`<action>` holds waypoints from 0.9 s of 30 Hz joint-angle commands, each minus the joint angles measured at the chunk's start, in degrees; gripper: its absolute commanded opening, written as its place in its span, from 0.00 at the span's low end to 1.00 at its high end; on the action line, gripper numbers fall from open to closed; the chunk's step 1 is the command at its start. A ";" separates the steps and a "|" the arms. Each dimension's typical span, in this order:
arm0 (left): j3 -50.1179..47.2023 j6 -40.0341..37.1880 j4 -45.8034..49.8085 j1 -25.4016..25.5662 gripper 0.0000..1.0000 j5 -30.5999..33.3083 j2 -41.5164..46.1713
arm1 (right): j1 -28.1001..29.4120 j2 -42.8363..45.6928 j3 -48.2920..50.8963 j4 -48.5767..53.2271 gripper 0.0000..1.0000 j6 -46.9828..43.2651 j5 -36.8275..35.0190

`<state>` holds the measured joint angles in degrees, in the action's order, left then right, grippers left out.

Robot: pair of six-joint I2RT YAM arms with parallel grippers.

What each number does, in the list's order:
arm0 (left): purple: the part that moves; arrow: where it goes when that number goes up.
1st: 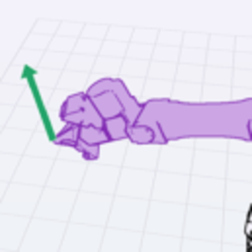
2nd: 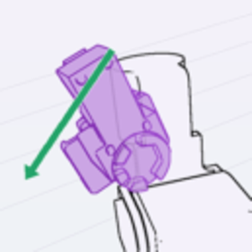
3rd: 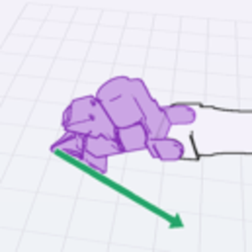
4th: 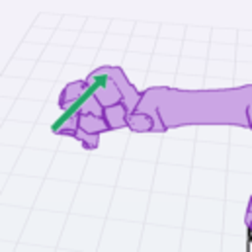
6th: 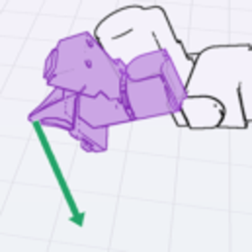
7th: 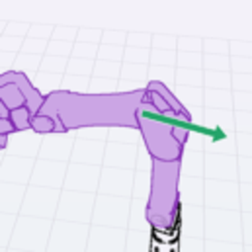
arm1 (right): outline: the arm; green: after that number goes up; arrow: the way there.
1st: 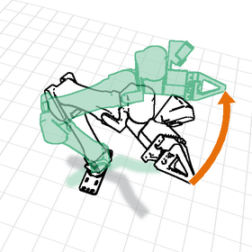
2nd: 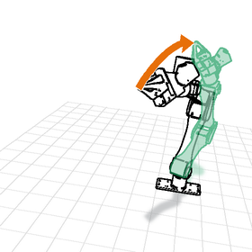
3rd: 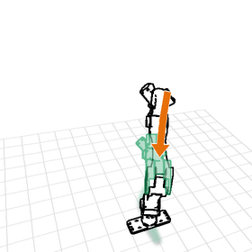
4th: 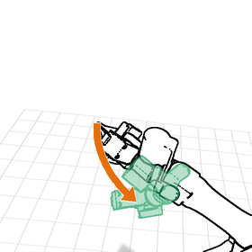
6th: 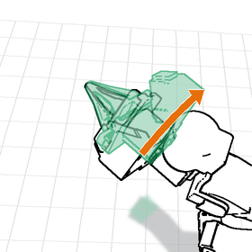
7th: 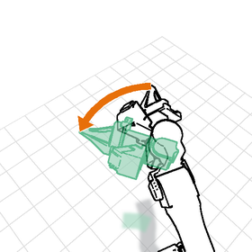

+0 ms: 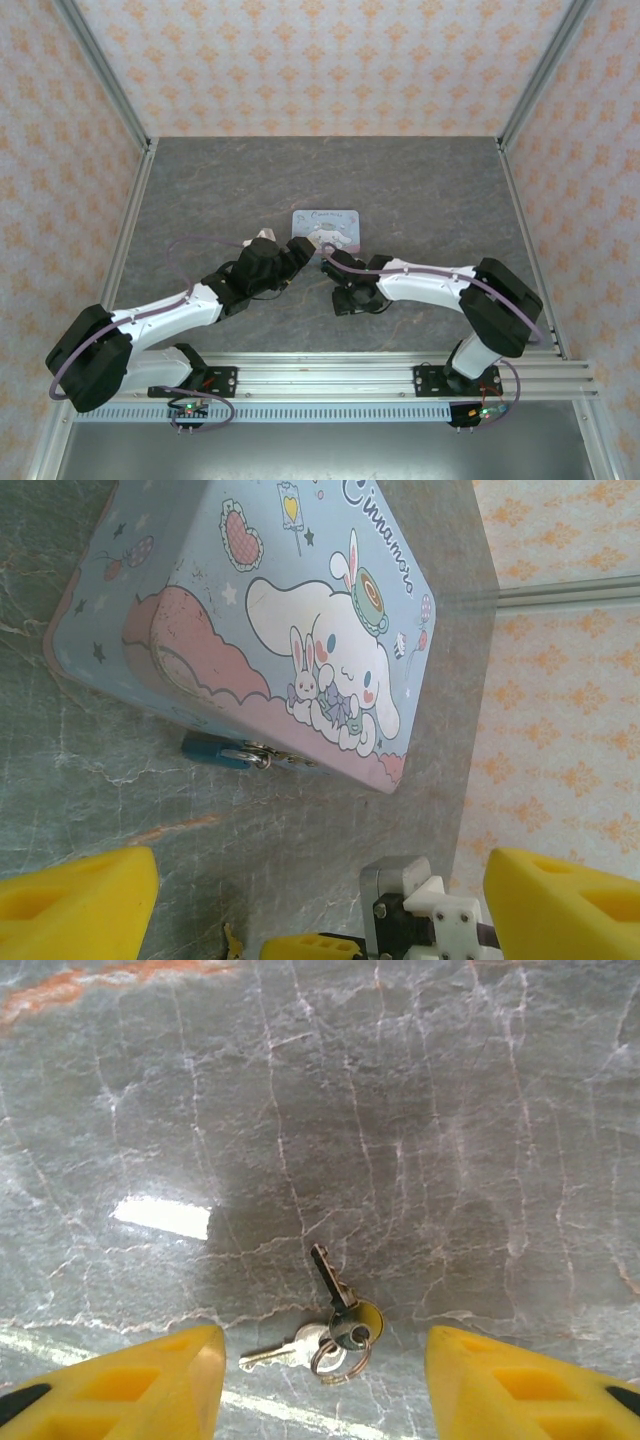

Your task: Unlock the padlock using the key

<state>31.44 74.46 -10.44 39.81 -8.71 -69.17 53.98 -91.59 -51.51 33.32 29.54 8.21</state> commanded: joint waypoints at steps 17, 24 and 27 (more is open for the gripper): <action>0.99 -1.59 0.50 0.00 0.86 1.65 -0.53 | 1.11 -2.69 0.00 0.22 0.39 9.99 -5.15; 0.73 -1.59 0.02 -0.31 0.87 1.59 -0.79 | 2.53 -3.76 -0.70 2.54 0.40 10.60 -6.12; 0.55 -1.51 -0.20 -0.33 0.87 1.59 -0.88 | 2.64 -4.07 -0.22 1.96 0.39 11.19 -5.71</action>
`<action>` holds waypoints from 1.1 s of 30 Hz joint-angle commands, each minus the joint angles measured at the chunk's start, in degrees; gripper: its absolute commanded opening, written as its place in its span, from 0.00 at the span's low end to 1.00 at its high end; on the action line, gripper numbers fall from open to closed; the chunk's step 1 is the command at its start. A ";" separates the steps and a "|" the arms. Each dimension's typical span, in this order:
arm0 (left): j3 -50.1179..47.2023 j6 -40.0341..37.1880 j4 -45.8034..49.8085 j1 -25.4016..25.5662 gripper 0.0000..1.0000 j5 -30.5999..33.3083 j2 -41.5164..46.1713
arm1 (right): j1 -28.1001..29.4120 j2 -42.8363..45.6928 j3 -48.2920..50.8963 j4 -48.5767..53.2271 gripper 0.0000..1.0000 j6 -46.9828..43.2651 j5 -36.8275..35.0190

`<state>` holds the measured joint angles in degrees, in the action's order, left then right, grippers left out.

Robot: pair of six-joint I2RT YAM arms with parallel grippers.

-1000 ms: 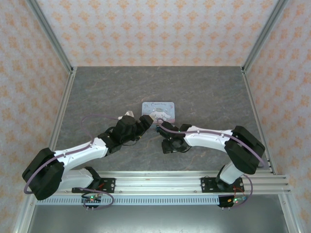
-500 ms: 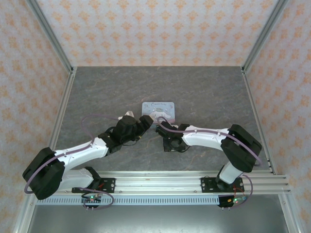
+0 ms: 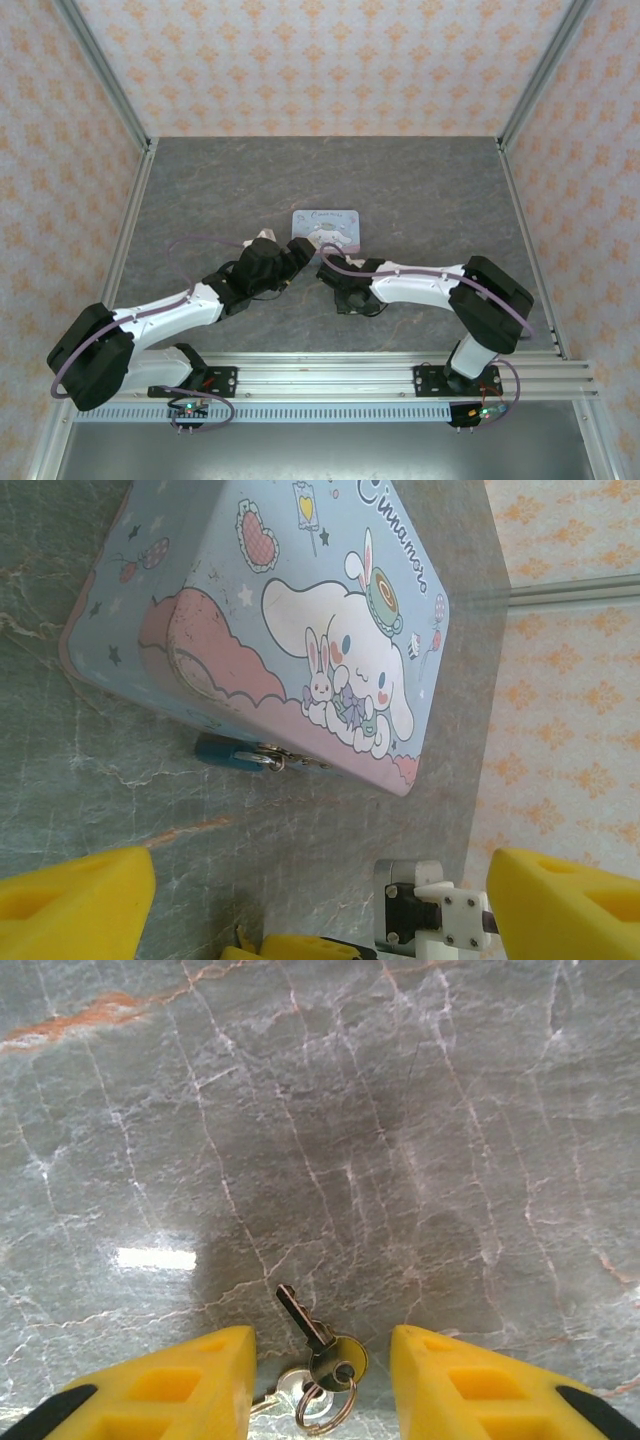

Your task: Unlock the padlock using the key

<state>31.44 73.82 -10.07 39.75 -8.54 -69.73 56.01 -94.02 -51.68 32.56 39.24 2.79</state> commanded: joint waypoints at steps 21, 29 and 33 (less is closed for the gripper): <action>0.29 -1.29 0.65 -0.99 0.89 0.95 1.05 | -1.91 4.97 7.56 -9.09 0.00 1.52 7.29; 0.38 -2.75 0.83 -0.99 0.90 0.54 0.50 | -6.12 13.89 15.03 -18.78 0.00 1.30 12.26; 0.64 -4.22 1.15 -0.99 0.89 -0.11 0.01 | -6.87 16.26 17.10 -21.04 0.00 -0.02 13.06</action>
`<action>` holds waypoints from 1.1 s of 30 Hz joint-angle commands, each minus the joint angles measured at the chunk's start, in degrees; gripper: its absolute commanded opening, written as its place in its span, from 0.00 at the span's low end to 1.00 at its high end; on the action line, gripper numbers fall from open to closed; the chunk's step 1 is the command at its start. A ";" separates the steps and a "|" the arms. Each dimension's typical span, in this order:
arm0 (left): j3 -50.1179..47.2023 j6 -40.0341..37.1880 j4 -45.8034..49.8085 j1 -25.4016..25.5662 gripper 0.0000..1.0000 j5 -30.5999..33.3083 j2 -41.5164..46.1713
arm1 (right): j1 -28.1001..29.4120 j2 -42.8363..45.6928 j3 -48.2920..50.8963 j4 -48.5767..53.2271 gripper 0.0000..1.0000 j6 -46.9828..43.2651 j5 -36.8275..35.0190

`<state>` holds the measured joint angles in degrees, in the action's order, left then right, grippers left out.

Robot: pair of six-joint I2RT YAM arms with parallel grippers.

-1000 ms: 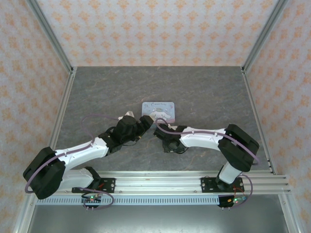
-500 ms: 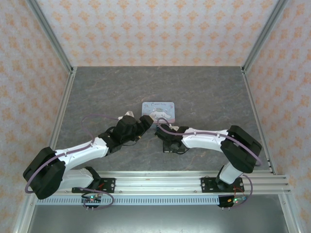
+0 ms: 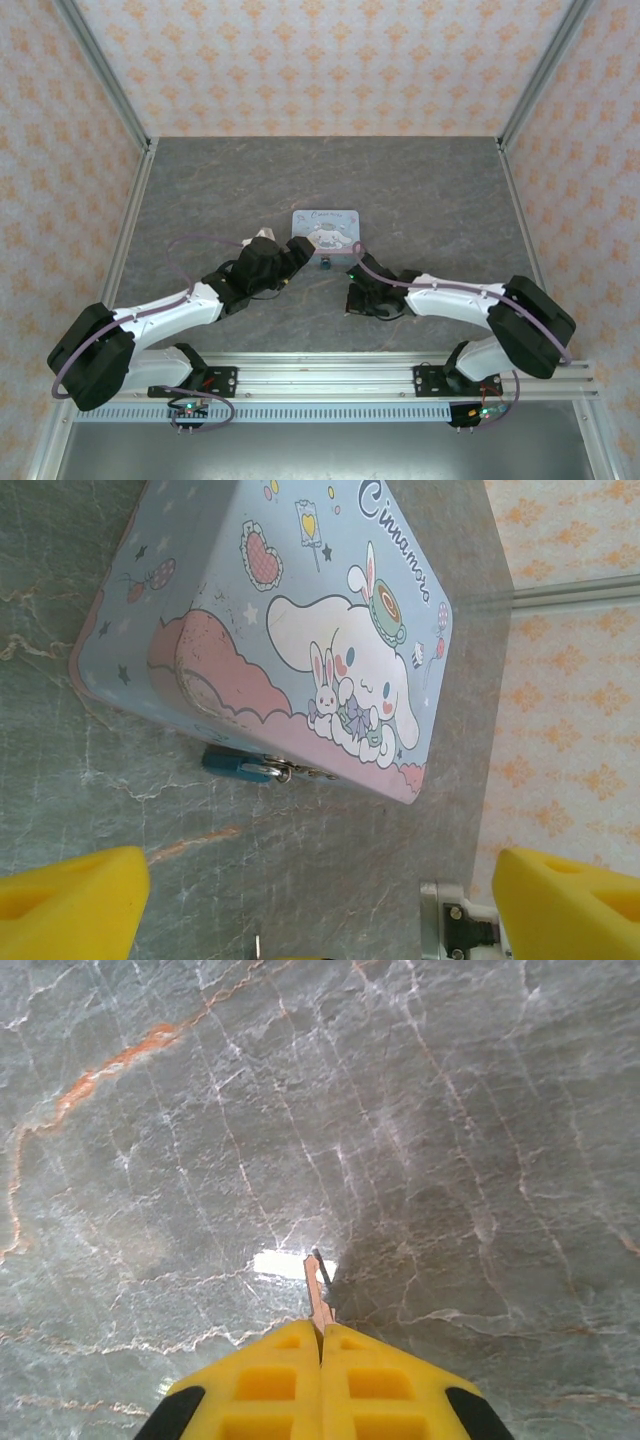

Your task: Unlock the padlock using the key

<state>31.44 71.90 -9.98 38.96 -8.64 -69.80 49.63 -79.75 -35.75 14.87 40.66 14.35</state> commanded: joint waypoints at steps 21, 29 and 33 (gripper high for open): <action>1.08 -3.43 0.43 -0.20 0.89 -0.79 -1.48 | -0.85 -2.89 -3.53 4.74 0.18 -1.44 -0.95; 0.82 -3.34 -0.52 -0.20 0.89 -0.78 -1.53 | 2.10 -4.92 -8.11 12.18 0.45 0.66 -6.38; 0.65 -3.26 -1.00 -0.20 0.89 -0.77 -1.57 | 4.38 -7.04 -10.59 14.75 0.51 6.16 -8.74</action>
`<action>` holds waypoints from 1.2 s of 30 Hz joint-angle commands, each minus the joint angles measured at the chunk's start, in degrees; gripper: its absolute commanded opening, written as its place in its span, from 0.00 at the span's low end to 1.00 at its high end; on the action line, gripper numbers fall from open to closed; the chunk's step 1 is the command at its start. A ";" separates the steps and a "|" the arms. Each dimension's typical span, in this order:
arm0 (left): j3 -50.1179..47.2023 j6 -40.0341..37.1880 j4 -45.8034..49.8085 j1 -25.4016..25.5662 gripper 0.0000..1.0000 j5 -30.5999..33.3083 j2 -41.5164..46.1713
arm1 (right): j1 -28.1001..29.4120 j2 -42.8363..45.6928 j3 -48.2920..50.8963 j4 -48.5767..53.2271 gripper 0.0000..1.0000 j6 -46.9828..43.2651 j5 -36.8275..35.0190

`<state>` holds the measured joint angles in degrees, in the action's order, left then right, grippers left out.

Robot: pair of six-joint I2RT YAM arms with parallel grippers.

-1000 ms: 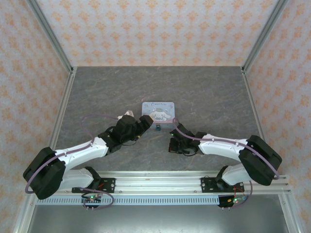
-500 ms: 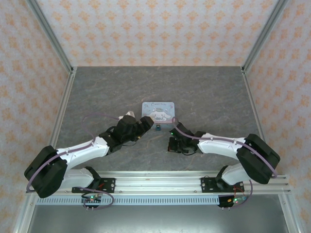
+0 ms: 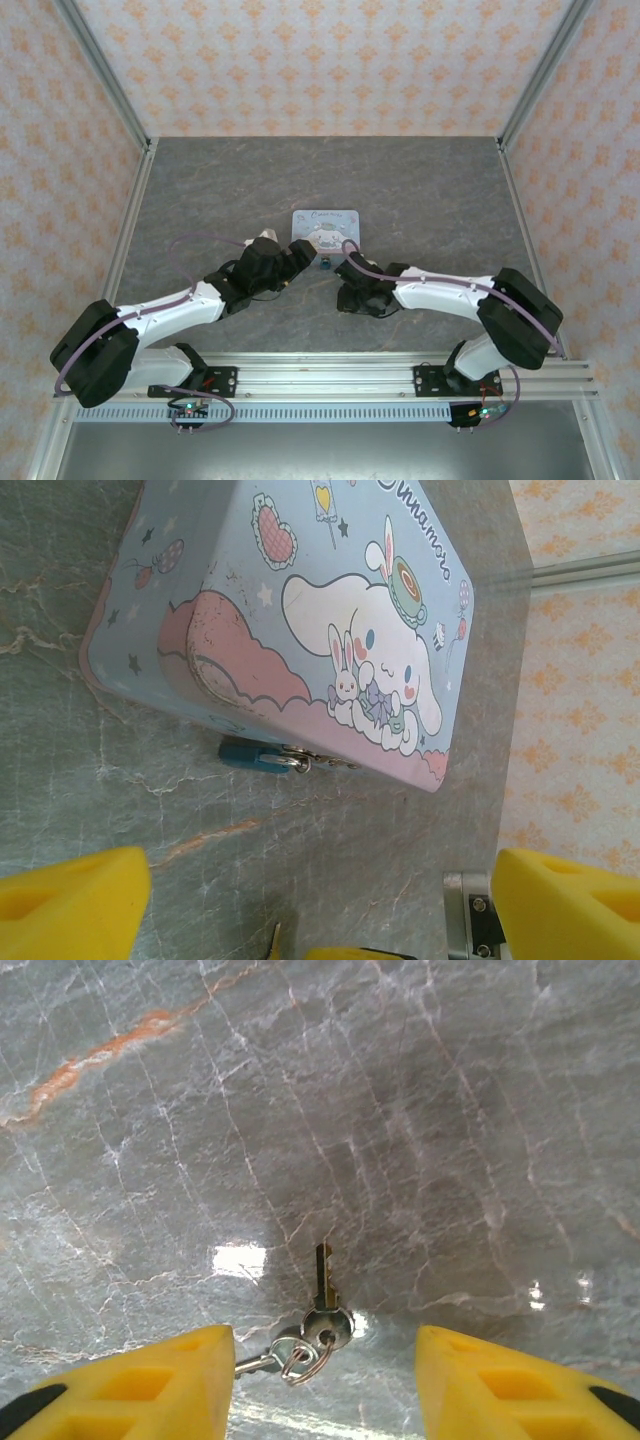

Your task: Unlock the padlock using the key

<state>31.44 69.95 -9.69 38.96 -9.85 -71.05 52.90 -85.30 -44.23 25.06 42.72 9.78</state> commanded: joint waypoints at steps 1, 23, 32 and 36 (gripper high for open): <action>0.64 -1.23 -1.38 -0.20 0.89 0.39 -0.19 | 1.53 -2.09 -2.51 4.85 0.52 6.11 -4.60; -1.10 0.41 -1.62 -4.04 0.89 -0.66 2.46 | 4.72 -9.39 -8.71 8.82 0.47 26.01 -6.89; -2.17 0.18 -0.16 -6.29 0.89 -1.18 5.43 | 7.69 -15.38 -13.50 11.58 0.42 27.66 -5.34; -2.35 -0.04 0.51 -7.36 0.89 -2.00 6.01 | 7.98 -17.20 -13.26 9.65 0.35 28.85 -3.48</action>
<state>29.89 70.41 -9.87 32.38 -11.16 -66.24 59.11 -99.07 -57.67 40.27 69.17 0.12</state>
